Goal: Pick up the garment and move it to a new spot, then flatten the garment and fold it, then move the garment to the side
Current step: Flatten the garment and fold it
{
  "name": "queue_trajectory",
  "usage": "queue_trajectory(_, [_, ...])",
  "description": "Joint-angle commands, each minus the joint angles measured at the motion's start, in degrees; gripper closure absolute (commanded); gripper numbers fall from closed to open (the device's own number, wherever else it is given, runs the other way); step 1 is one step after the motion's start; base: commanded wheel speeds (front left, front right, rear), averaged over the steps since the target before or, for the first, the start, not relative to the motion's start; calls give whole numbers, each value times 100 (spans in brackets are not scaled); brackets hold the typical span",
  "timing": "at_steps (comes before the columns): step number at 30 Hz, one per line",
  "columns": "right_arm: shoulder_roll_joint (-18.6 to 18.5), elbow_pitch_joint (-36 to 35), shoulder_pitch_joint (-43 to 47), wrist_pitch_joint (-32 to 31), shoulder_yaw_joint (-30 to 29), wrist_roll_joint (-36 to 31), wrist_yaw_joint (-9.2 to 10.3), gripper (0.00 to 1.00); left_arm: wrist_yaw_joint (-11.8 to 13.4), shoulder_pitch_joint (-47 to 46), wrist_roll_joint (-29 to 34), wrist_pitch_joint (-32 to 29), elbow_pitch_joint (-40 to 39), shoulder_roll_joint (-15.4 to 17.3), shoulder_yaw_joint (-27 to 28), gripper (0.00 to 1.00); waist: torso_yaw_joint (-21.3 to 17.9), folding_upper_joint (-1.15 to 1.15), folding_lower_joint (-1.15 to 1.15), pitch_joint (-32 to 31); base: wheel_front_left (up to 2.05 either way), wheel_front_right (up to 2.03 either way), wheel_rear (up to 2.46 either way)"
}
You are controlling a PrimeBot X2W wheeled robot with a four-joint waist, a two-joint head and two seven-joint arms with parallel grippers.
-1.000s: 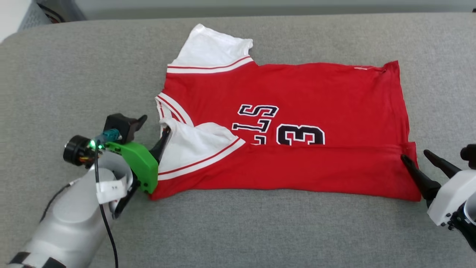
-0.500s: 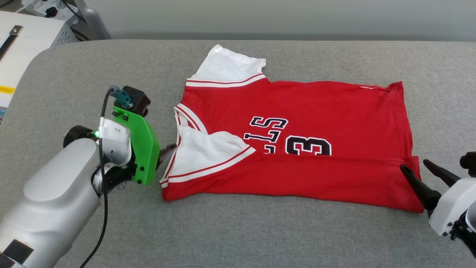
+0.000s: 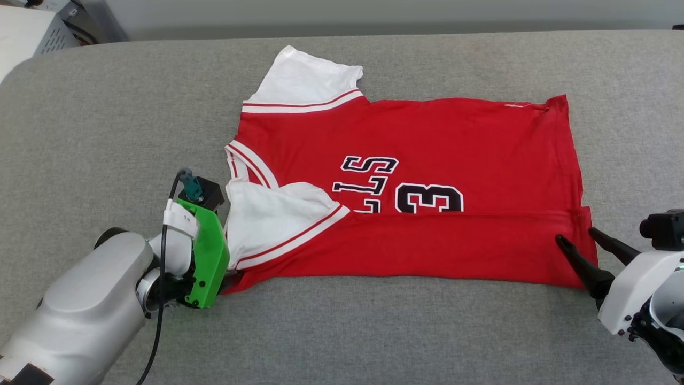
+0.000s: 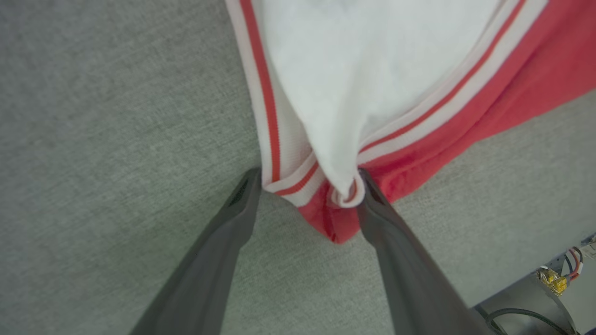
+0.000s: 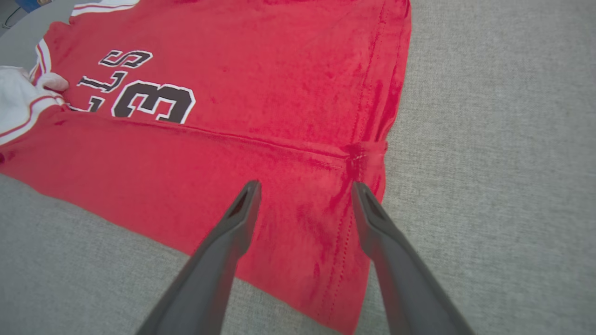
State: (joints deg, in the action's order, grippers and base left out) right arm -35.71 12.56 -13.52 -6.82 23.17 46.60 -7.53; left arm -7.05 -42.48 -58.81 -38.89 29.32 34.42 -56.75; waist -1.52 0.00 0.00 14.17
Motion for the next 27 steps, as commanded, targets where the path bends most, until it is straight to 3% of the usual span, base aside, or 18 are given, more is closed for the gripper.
queue_trajectory(1, [27,2,-106,0,25,-45,4,0,21,296,46,-49,150,-111,-165,0,-71,0,0,69,0,0,0])
queue_trajectory(3, [21,9,-148,21,30,-45,4,0,12,359,83,-31,215,-145,-248,0,-89,0,0,79,0,0,0])
queue_trajectory(5, [-27,-15,-201,58,12,-80,4,0,-1,386,112,9,242,-153,-312,100,-93,0,0,63,0,0,0])
queue_trajectory(12, [-390,-298,-416,-130,-187,-243,4,0,-24,295,172,540,71,-38,-211,100,-58,0,0,-108,0,0,0])
queue_trajectory(16, [-756,-531,-478,-826,-229,-99,4,0,-28,266,188,800,-172,65,-129,100,-18,0,0,-197,0,0,0])
queue_trajectory(21, [-1122,-659,-448,-2124,-236,272,4,0,22,312,226,980,-569,185,-77,100,32,0,0,-236,0,0,0])
queue_trajectory(27, [-1010,-501,-445,-2969,-226,391,4,0,144,327,290,992,-920,282,-80,100,121,0,0,-129,0,0,0])
